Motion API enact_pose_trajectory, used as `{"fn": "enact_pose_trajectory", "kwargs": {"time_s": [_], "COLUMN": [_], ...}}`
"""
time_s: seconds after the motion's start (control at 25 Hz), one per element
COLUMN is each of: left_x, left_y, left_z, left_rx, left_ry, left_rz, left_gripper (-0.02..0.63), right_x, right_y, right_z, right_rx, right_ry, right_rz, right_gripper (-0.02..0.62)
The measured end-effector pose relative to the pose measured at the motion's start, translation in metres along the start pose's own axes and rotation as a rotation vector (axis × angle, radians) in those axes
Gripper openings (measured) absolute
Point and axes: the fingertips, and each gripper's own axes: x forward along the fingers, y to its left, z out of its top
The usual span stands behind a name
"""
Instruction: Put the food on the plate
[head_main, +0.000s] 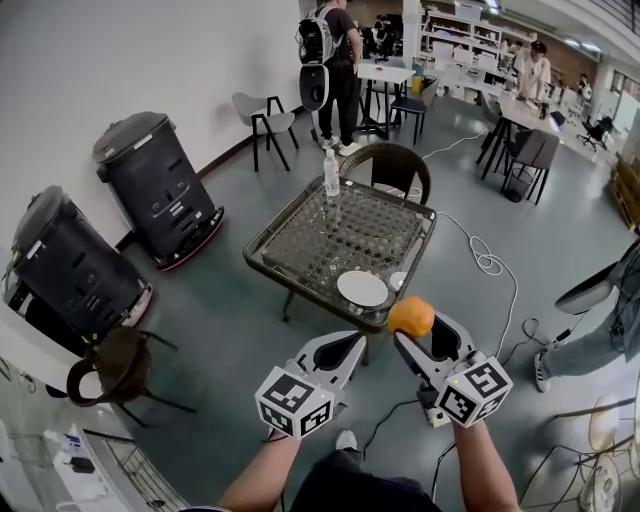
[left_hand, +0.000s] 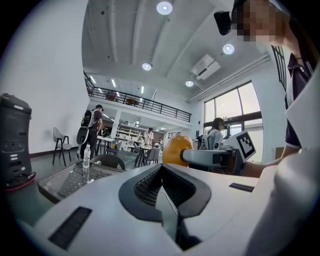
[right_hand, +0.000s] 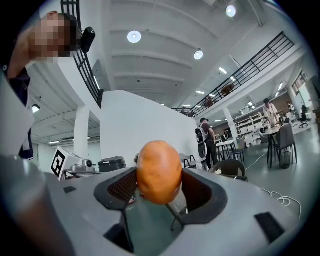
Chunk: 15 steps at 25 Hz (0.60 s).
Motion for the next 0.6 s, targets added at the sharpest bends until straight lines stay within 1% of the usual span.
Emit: {"fn": "enact_pose_trajectory", "kwargs": {"time_s": [0.28, 0.6], "left_x": [0.017, 0.028], "left_y": [0.04, 0.069], "left_z": [0.002, 0.0], "left_rx": [-0.021, -0.041], "left_ry": [0.006, 0.017], "left_rz": [-0.051, -0.059], "left_gripper": [0.009, 0.009], "right_x": [0.042, 0.066], "right_y": [-0.018, -0.029], "right_z": [-0.001, -0.011], "right_rx": [-0.007, 0.003], "right_ry": [0.025, 0.072], "right_rz": [-0.054, -0.079], "right_gripper": [0.288, 0.288]}}
